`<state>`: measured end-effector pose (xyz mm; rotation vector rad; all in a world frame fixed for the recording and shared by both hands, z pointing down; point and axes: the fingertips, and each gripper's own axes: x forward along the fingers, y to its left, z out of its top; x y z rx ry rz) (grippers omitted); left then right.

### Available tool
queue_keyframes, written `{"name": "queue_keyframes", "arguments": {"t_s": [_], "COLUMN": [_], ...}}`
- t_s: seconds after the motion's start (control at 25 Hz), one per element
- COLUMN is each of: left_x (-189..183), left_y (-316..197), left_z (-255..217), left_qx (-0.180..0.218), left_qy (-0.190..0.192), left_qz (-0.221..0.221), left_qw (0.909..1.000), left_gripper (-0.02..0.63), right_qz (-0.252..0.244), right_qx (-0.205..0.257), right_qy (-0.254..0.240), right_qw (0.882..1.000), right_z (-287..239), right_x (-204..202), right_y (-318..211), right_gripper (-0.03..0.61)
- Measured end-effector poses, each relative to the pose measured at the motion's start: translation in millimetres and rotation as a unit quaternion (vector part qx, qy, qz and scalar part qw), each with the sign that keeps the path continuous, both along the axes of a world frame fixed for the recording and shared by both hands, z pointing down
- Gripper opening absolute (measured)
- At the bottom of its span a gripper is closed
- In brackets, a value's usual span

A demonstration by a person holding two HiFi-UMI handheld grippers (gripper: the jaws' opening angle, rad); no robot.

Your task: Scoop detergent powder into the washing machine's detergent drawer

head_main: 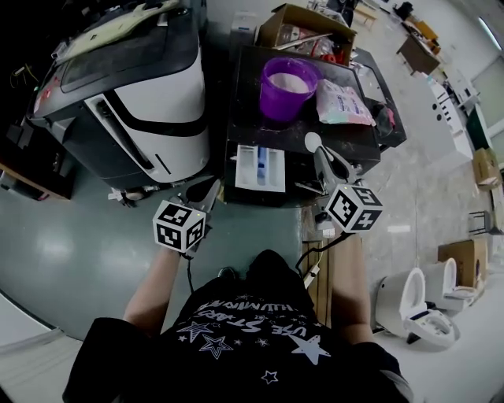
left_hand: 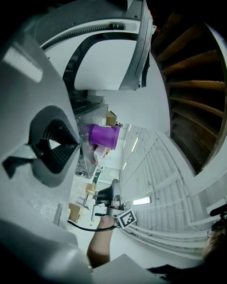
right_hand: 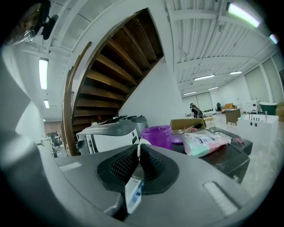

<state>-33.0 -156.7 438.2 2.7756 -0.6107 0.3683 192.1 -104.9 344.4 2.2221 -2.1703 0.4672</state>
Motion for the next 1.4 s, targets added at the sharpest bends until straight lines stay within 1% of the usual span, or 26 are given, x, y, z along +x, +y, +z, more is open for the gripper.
{"name": "queue_keyframes", "arguments": {"t_s": [0.2,0.36,0.44,0.56,0.64,0.72,0.8,0.88,0.96,1.12,1.24,1.4], "left_x": [15,27,34,43,49,54,58,60,63,71,75,74], "left_y": [-23,-50,-63,-80,-90,-98,-105,-111,-115,-119,-120,-119], "left_z": [-9,-15,-18,-21,-22,-23,-23,-23,-22,-20,-20,-19], "left_qx": [-0.013,0.001,0.005,0.01,0.011,0.011,0.013,0.013,0.011,0.009,0.008,0.009], "left_qy": [0.021,0.019,0.018,0.01,0.009,0.009,0.005,0.004,0.002,-0.003,-0.003,-0.004], "left_qz": [-0.01,-0.033,-0.047,-0.065,-0.079,-0.092,-0.104,-0.115,-0.124,-0.134,-0.143,-0.159], "left_qw": [0.9996,0.9993,0.9987,0.9978,0.9967,0.9956,0.9945,0.9933,0.9923,0.9909,0.9896,0.9872], "left_gripper": [0.0,0.0,0.0,0.0,0.0,0.0,0.0,0.0,0.0,0.0,0.0,0.0], "right_qz": [-0.018,-0.034,-0.057,-0.096,-0.122,-0.152,-0.185,-0.22,-0.252,-0.306,-0.342,-0.372], "right_qx": [0.034,0.048,0.038,0.005,-0.019,-0.047,-0.078,-0.104,-0.123,-0.146,-0.17,-0.216], "right_qy": [0.029,0.045,0.052,0.066,0.086,0.112,0.142,0.176,0.211,0.274,0.306,0.346], "right_qw": [0.999,0.997,0.996,0.993,0.989,0.981,0.969,0.954,0.936,0.9,0.872,0.834], "right_z": [-38,-53,-55,-50,-45,-39,-33,-26,-22,-19,-10,10], "right_x": [22,48,58,70,76,80,81,79,75,65,55,44], "right_y": [-45,-87,-107,-136,-153,-167,-180,-191,-201,-221,-237,-249], "right_gripper": [0.035,0.035,0.035,0.035,0.035,0.035,0.035,0.035,0.035,0.035,0.035,0.035]}}
